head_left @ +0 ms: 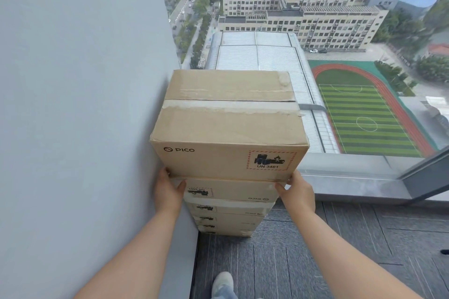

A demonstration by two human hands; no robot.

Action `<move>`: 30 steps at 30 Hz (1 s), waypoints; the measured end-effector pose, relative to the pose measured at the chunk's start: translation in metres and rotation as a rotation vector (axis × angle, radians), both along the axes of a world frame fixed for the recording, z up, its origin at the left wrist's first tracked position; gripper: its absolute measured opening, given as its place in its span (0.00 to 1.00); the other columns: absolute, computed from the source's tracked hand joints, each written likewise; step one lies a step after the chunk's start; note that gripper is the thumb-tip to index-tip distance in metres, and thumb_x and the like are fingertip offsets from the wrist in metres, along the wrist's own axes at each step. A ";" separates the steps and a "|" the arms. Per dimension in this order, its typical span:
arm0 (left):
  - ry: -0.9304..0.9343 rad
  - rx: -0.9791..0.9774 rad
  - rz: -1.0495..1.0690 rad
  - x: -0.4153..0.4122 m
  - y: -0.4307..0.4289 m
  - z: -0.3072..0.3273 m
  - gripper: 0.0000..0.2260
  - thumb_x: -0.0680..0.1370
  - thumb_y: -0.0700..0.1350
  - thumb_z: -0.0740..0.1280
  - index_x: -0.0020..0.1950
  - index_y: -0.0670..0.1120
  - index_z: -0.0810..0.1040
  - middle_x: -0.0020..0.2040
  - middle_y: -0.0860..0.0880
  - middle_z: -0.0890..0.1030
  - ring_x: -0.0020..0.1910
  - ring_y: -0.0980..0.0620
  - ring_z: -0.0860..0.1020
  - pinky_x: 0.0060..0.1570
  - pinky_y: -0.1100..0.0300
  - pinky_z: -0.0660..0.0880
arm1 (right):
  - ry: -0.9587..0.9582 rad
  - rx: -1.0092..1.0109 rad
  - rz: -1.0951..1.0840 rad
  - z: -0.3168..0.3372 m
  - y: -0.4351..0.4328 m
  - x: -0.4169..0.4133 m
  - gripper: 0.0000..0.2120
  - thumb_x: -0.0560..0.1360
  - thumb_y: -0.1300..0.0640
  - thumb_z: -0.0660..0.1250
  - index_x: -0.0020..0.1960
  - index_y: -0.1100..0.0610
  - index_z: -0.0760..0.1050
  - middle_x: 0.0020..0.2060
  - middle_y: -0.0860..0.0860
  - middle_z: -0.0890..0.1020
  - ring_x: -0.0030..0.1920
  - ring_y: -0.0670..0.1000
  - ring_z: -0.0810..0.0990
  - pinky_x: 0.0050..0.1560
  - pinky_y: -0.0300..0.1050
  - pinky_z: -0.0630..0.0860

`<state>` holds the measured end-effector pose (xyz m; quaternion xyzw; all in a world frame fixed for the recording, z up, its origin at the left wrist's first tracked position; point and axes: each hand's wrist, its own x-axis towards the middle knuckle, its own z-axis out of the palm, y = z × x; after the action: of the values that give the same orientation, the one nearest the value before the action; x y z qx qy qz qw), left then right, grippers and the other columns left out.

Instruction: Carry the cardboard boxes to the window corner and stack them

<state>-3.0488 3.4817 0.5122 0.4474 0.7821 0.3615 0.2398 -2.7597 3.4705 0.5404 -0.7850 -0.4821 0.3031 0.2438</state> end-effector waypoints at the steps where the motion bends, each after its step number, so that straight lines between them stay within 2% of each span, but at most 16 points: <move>1: -0.006 0.004 0.005 -0.001 0.000 -0.001 0.22 0.70 0.36 0.72 0.60 0.39 0.69 0.59 0.41 0.77 0.59 0.43 0.75 0.57 0.49 0.73 | 0.002 0.006 -0.005 -0.001 -0.001 0.000 0.13 0.72 0.56 0.70 0.55 0.55 0.73 0.50 0.51 0.82 0.51 0.55 0.79 0.49 0.50 0.77; 6: -0.016 0.020 0.024 -0.002 -0.004 -0.004 0.18 0.70 0.38 0.72 0.56 0.40 0.71 0.57 0.42 0.78 0.57 0.44 0.77 0.54 0.50 0.74 | 0.018 0.035 -0.036 -0.003 -0.007 0.001 0.11 0.72 0.55 0.70 0.53 0.54 0.73 0.50 0.50 0.83 0.50 0.55 0.80 0.49 0.49 0.77; 18: -0.027 0.019 0.033 -0.001 -0.006 -0.001 0.16 0.72 0.40 0.71 0.57 0.39 0.71 0.59 0.41 0.78 0.59 0.45 0.77 0.55 0.53 0.72 | 0.003 0.001 -0.037 -0.002 -0.010 -0.001 0.12 0.74 0.54 0.68 0.56 0.55 0.71 0.52 0.52 0.82 0.52 0.56 0.79 0.50 0.53 0.78; 21: -0.018 0.011 0.032 0.000 -0.008 0.002 0.19 0.73 0.41 0.71 0.61 0.39 0.71 0.62 0.41 0.77 0.61 0.44 0.75 0.58 0.52 0.72 | -0.006 -0.045 0.002 0.002 -0.011 0.000 0.18 0.74 0.54 0.67 0.62 0.53 0.68 0.54 0.53 0.81 0.55 0.57 0.79 0.51 0.53 0.77; 25: 0.025 -0.030 0.094 0.012 -0.025 0.006 0.26 0.72 0.40 0.70 0.67 0.38 0.66 0.66 0.40 0.72 0.64 0.43 0.72 0.61 0.51 0.69 | -0.012 -0.039 0.043 0.009 -0.020 0.004 0.30 0.75 0.51 0.66 0.72 0.51 0.57 0.64 0.49 0.75 0.59 0.54 0.76 0.53 0.53 0.76; 27: 0.066 -0.043 0.075 0.021 -0.041 0.006 0.22 0.73 0.41 0.69 0.65 0.39 0.68 0.63 0.41 0.74 0.61 0.43 0.74 0.57 0.50 0.71 | -0.030 -0.044 0.070 0.013 -0.026 0.009 0.28 0.75 0.51 0.65 0.72 0.52 0.58 0.65 0.49 0.74 0.60 0.53 0.76 0.54 0.52 0.76; 30: 0.123 -0.065 -0.050 0.040 -0.058 0.014 0.11 0.75 0.41 0.65 0.57 0.42 0.74 0.55 0.44 0.78 0.54 0.44 0.76 0.50 0.53 0.72 | -0.099 -0.064 0.131 0.019 -0.038 0.021 0.24 0.76 0.50 0.63 0.70 0.52 0.63 0.64 0.49 0.75 0.60 0.52 0.75 0.54 0.50 0.75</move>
<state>-3.0090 3.4233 0.5258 0.4801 0.7953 0.3017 0.2146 -2.7387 3.4326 0.5590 -0.7733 -0.5338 0.2945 0.1741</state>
